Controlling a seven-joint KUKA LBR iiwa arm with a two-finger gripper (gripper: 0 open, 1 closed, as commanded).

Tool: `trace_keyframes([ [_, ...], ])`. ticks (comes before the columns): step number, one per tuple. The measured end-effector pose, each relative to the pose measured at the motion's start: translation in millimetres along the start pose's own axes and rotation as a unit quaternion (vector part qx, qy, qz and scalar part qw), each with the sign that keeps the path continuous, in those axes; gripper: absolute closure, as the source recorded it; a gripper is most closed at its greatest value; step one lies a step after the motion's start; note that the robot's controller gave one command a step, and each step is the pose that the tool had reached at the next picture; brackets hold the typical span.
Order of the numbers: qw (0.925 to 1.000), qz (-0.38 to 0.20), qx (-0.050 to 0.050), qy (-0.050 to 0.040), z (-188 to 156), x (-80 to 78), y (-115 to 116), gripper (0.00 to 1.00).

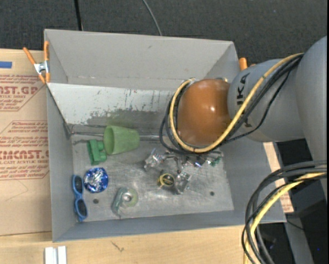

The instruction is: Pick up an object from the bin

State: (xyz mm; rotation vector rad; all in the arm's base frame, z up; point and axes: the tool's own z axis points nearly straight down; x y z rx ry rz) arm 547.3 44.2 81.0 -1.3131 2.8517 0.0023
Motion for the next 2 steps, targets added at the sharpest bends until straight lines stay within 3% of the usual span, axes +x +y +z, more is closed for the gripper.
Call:
trace_keyframes([
  [1, 1.0000, 0.000, 0.000, 0.0010, 0, 0.6, 0, 1.00],
  [2, 0.9997, -0.025, 0.003, -0.0021, -146, 10.1, 21, 1.00],
])
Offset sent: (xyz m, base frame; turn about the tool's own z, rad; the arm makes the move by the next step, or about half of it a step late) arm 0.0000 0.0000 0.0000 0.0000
